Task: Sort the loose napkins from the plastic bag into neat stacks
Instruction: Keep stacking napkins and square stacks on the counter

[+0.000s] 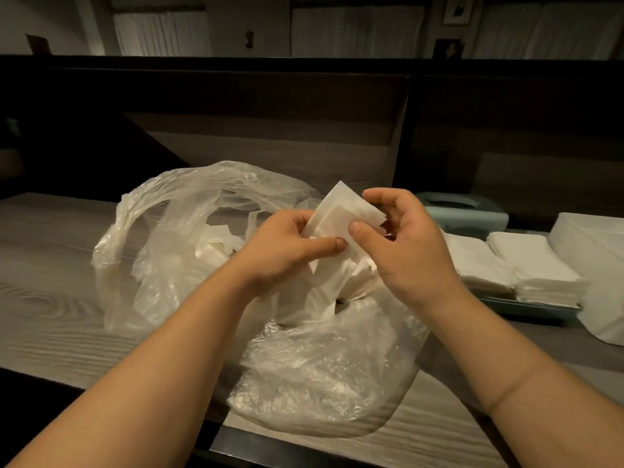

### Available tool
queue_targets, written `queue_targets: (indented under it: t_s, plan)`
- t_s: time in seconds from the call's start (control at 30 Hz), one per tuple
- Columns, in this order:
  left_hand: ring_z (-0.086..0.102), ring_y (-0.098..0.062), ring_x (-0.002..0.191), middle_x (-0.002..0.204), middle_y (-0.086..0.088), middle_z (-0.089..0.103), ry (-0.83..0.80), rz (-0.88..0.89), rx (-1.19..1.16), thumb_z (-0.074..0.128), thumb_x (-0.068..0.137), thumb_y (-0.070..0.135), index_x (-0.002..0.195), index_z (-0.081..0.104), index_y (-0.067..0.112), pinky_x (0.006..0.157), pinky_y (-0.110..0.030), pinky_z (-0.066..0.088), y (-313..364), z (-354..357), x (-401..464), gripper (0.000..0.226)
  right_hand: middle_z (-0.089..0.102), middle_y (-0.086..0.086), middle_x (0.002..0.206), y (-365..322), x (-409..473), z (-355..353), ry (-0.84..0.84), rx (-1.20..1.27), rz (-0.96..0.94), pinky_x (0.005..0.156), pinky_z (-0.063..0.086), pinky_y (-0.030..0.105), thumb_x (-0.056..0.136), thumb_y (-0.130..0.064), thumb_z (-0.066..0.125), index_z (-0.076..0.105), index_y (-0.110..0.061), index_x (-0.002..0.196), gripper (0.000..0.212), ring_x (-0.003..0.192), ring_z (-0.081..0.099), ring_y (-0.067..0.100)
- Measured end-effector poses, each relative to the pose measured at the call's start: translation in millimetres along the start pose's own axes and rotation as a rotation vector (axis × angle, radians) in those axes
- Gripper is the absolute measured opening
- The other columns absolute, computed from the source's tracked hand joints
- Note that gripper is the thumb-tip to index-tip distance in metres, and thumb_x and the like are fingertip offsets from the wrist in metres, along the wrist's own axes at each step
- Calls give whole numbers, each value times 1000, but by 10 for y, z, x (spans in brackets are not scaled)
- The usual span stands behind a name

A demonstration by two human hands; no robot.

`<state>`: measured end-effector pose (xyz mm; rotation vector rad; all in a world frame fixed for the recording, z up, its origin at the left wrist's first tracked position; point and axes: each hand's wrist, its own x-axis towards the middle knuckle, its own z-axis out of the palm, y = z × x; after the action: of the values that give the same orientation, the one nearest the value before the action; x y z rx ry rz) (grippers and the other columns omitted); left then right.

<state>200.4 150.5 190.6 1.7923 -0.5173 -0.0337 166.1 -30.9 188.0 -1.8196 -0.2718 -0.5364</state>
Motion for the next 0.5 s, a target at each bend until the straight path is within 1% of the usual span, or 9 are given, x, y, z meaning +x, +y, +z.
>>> queue_targets:
  t_s: [0.03,0.1,0.13,0.2,0.3,0.33,0.4,0.47,0.5]
  plan:
    - [77,-22,87,98,-8,79,-1,0,-32,75,91,11,110,76,9,74,-31,59,14,5,-7,19,69,-11,113,-7,6,-5,-11,33,24,84,60,25,92,-20,74,58,-33,121,35,101,68,3]
    - [76,-23,85,97,-9,79,-11,-16,-54,77,89,14,107,77,9,73,-31,59,49,-11,-22,18,75,-5,105,-29,9,-14,-44,144,68,82,63,34,92,-16,74,61,-26,122,34,96,73,10]
    - [76,-25,84,96,-11,79,-38,-28,-59,79,87,19,103,78,10,74,-33,59,65,-31,-27,18,76,-4,102,-41,9,-20,-60,183,74,81,63,35,92,-14,73,63,-24,121,32,93,74,13]
    - [74,-24,81,93,-10,78,-122,-65,-146,81,80,28,95,81,15,72,-32,58,91,-82,-45,20,77,-3,98,-57,9,-38,-86,202,50,79,63,34,93,-12,72,65,-23,116,27,91,75,15]
    - [75,-25,91,103,-8,77,-239,-150,-359,74,65,46,106,79,19,73,-33,59,133,-148,-87,50,77,-2,96,-71,17,-66,-112,221,18,76,62,30,93,-13,72,68,-22,110,20,89,75,15]
    - [75,-24,91,104,-6,77,-269,-156,-394,75,60,50,107,79,22,71,-33,60,143,-168,-93,55,77,-2,97,-79,21,-78,-115,231,16,76,61,28,92,-13,72,69,-21,108,18,89,74,15]
    - [76,-21,86,101,-4,78,-319,-138,-426,88,46,56,101,83,26,67,-31,60,147,-204,-100,63,77,-1,97,-94,29,-95,-121,258,14,79,60,27,91,-13,73,71,-19,105,16,92,74,15]
    - [76,-19,83,97,-2,78,-347,-124,-431,90,38,67,98,83,28,64,-29,60,157,-212,-102,72,77,3,98,-119,21,-96,-141,281,5,79,61,31,90,-13,74,72,-18,105,16,92,74,18]
    - [76,-19,82,96,-2,78,-356,-111,-429,91,38,65,97,84,27,63,-29,59,158,-205,-99,71,76,5,97,-134,9,-88,-150,290,0,76,63,35,89,-13,74,71,-17,104,16,90,74,20]
